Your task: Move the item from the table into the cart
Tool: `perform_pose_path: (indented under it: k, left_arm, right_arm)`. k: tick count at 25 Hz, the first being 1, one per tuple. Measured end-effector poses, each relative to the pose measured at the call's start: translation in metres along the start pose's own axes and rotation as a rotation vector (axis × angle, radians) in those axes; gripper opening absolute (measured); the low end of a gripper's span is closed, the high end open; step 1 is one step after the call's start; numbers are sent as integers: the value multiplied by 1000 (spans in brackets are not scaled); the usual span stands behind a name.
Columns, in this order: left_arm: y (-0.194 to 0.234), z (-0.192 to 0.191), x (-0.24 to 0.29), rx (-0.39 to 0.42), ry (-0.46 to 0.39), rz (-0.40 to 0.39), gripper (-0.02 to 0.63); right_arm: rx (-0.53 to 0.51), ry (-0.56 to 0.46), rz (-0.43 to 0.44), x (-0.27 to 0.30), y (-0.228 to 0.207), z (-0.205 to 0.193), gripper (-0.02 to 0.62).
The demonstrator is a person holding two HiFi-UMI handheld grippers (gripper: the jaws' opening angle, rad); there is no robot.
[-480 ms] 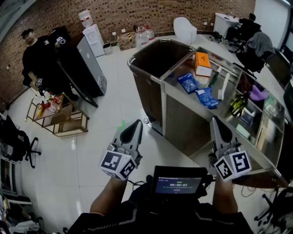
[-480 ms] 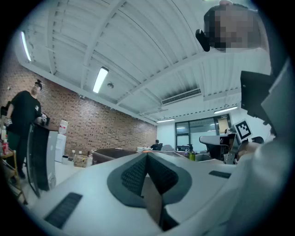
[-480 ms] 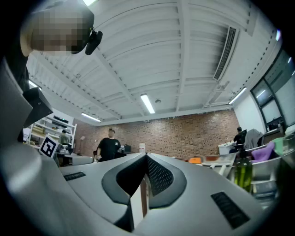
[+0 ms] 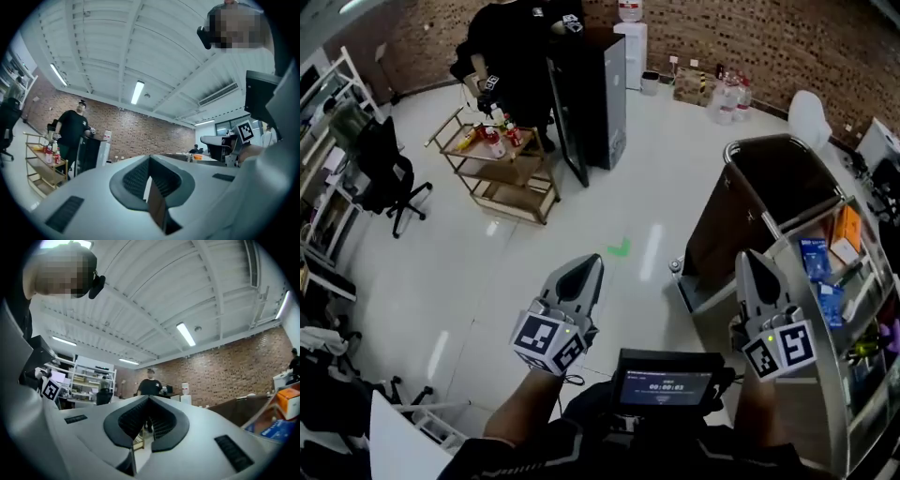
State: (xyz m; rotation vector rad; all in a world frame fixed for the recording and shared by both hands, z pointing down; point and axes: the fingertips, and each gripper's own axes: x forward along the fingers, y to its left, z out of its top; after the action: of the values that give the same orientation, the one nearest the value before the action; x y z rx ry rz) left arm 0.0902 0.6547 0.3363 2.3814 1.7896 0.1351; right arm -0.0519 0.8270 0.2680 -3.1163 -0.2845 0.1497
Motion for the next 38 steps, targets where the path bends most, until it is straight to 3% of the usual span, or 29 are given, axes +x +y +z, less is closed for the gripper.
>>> perform_pose_path:
  k: [10,14,19,25,29,35,38]
  left_arm:
    - [155,49,-69,33,-39,430,0]
    - [224,59,-132,18,-48,608,0]
    - [311,77,-269,31,-103,801,0]
    - [388,84,-433,31,-119,922,0]
    - [429,88,-541,7,-143,1091,0]
    - [496,104,-649,23,-162,1335,0]
    - [509,119,-695,21,-185,1464,0]
  right_arm:
    - [87,36,415,214,104,-25,5]
    - [116,53,558,288,185,-35,5]
    - [115,52,732,355,350,-53,5]
    - [138,78,886,403,566,-63,5]
    - [125,88,1069,414,710,-64,5]
    - [153,107,1323,454,875,-85,5]
    - [168,128,1465,457,948,-88,5]
